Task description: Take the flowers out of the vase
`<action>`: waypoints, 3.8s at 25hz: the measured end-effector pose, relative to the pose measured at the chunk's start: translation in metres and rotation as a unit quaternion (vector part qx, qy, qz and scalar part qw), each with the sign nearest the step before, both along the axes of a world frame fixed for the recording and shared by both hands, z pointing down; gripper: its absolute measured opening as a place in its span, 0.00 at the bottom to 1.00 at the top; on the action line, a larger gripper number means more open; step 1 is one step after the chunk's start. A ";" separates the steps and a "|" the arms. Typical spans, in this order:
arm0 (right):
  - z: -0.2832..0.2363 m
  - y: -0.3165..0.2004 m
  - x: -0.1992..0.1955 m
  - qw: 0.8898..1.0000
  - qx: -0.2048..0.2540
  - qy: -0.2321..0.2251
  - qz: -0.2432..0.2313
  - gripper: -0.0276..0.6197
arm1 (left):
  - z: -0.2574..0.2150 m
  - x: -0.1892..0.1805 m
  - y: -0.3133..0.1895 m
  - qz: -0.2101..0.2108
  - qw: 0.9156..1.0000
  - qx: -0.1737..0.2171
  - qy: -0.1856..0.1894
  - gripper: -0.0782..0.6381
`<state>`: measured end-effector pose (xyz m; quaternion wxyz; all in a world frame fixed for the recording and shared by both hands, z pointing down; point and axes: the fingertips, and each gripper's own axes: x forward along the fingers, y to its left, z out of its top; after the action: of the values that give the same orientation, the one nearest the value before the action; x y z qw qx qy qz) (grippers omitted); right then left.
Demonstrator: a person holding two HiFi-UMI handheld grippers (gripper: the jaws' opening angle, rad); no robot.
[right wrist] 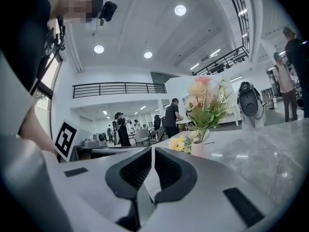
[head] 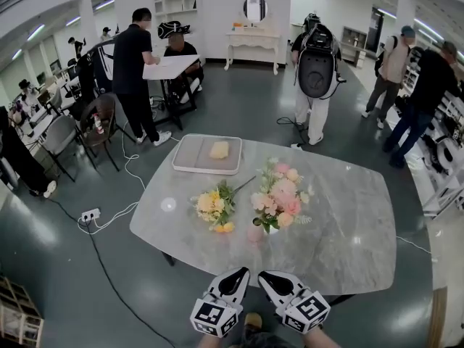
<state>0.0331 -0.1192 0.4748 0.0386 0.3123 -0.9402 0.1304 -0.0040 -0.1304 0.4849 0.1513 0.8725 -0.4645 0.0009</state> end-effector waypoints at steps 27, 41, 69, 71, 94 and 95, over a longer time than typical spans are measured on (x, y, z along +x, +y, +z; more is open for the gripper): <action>0.021 -0.055 0.013 1.000 -0.008 -0.011 -0.003 0.09 | 0.020 0.010 -0.053 -0.009 1.000 0.004 -0.005 0.14; 0.035 -0.109 0.020 0.998 -0.003 -0.024 0.061 0.22 | 0.048 0.001 -0.091 0.012 0.998 0.038 -0.044 0.27; 0.036 -0.166 0.007 0.991 0.034 -0.053 0.122 0.33 | 0.075 0.020 -0.148 0.127 0.989 0.063 -0.053 0.55; 0.033 -0.168 0.005 0.990 0.044 -0.047 0.123 0.33 | 0.077 0.020 -0.149 0.128 0.988 0.064 -0.054 0.55; 0.019 -0.176 -0.001 0.985 0.100 -0.036 0.136 0.13 | 0.081 0.024 -0.149 0.133 0.986 0.074 -0.073 0.45; 0.017 -0.175 -0.002 0.985 0.103 -0.037 0.134 0.13 | 0.082 0.024 -0.149 0.133 0.986 0.073 -0.073 0.45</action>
<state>0.0313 -0.2946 0.4917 -0.0460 0.4324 -0.8992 0.0484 0.0197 -0.2796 0.5664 0.0509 0.9327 -0.3534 0.0509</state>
